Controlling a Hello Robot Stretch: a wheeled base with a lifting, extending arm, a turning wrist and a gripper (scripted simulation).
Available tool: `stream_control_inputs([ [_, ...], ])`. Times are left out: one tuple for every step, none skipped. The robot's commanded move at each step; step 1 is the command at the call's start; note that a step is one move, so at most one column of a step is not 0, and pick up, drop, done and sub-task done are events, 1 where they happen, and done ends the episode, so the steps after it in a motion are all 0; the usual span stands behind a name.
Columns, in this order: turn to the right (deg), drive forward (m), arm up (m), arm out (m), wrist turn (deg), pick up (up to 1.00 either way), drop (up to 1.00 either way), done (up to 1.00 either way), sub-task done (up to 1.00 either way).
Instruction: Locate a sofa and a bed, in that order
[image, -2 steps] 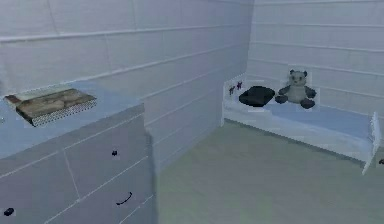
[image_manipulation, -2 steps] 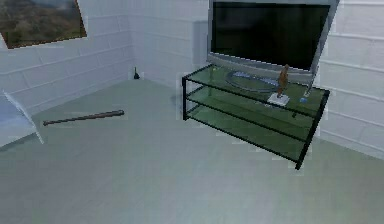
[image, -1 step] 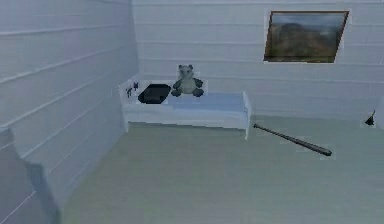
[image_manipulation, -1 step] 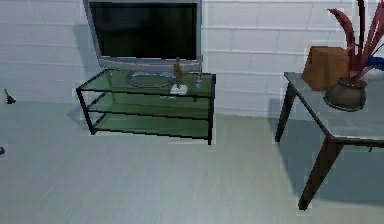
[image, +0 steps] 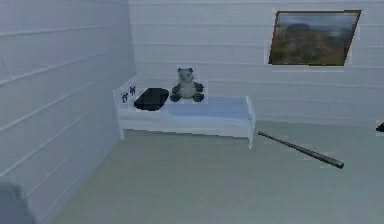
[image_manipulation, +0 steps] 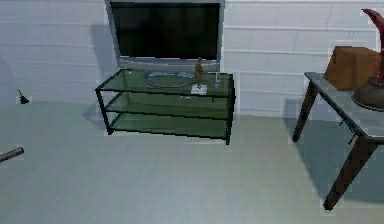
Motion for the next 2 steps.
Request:
stream_control_inputs([
  [6.0,0.0,0.0,0.0,0.0,0.0,0.0,0.0,0.0],
  [0.0,0.6,0.0,0.0,0.0,0.0,0.0,0.0,0.0],
])
